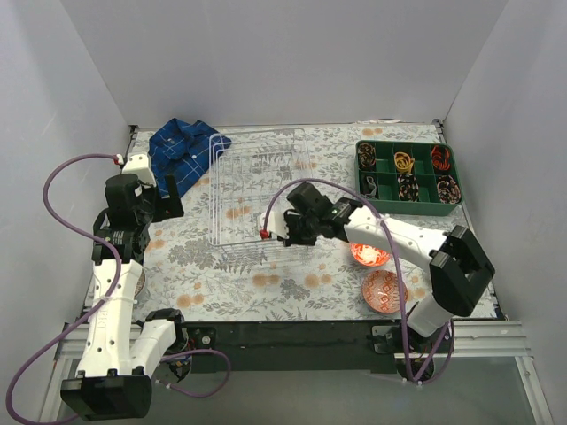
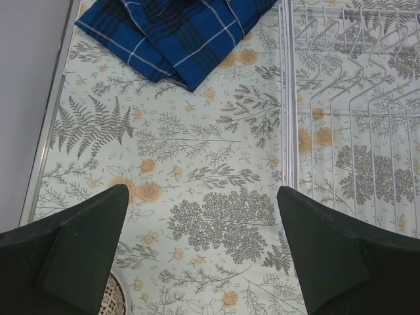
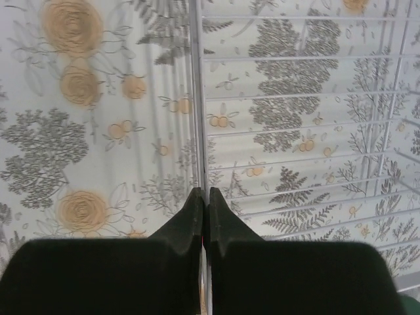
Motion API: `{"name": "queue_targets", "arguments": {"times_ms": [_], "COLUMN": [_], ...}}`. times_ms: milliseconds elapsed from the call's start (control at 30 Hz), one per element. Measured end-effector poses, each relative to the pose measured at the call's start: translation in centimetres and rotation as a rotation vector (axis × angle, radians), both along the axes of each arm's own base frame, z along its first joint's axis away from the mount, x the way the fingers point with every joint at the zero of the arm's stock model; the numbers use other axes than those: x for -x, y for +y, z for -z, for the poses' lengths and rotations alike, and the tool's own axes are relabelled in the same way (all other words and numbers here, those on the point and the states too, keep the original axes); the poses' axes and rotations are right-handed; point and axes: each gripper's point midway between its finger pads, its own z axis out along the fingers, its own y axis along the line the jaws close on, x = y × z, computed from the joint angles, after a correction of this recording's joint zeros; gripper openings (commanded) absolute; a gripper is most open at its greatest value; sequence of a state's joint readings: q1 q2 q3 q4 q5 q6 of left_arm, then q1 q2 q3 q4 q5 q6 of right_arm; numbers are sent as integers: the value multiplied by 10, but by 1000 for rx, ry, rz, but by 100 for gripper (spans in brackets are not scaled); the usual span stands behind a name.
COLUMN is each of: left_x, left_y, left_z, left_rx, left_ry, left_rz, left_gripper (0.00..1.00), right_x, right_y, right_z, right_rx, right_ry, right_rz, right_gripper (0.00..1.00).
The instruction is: Load the bowls into the dish rack
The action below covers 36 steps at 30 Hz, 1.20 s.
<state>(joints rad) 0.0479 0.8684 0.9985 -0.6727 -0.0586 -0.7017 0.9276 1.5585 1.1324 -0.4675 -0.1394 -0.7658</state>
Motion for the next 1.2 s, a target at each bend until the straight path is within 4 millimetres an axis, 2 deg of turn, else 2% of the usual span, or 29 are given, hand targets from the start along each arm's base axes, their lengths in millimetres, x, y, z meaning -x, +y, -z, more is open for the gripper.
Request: {"name": "queue_targets", "arguments": {"times_ms": [233,333,567,833,1033,1200], "left_x": [-1,-2,-6,1,6,7], "left_y": [-2,-3,-6,-18,-22,-21], "left_z": [1,2,8,35,36,42], "left_rx": [-2,-1,-2,-15,-41,-59], "left_ry": [4,7,12,34,15,14], "left_rz": [19,25,49,155,197,209], "left_gripper": [98,98,98,98,98,98], "right_x": [-68,-83,-95,-106,-113,-117], "right_y": [1,-8,-22,-44,-60,-65], "right_z": [-2,-1,-1,-1,-1,-1], "right_rx": [-31,-29,-24,-2,17,21], "right_ry": [29,18,15,-54,-120,-135], "right_rz": [119,170,220,130,56,44], "right_gripper": [1,1,1,1,1,1]}}
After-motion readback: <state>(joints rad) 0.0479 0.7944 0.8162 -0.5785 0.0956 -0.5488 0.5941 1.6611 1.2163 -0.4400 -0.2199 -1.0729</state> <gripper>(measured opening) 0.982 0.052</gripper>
